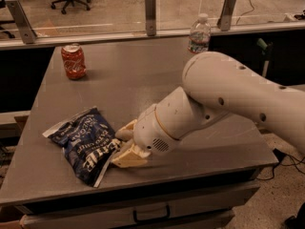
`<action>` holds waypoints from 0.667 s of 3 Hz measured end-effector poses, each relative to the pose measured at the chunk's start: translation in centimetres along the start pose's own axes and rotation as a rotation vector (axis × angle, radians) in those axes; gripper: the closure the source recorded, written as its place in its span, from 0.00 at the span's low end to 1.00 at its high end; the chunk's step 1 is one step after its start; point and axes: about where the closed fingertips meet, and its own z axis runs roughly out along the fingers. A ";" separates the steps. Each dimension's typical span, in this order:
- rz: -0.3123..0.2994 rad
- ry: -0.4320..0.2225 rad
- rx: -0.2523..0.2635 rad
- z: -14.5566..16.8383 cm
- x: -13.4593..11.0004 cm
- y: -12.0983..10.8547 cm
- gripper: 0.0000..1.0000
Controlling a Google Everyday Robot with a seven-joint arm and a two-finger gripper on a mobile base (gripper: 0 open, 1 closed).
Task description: Move blue chip bag near water bottle
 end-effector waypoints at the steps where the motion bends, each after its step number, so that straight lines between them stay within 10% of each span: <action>1: 0.000 0.000 0.000 0.0 0.0 0.0 0.15; 2: 0.000 0.000 0.000 0.0 0.0 0.0 0.00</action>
Offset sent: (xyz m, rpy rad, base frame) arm 0.0150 -0.0210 0.0291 -0.0274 -0.0841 0.0333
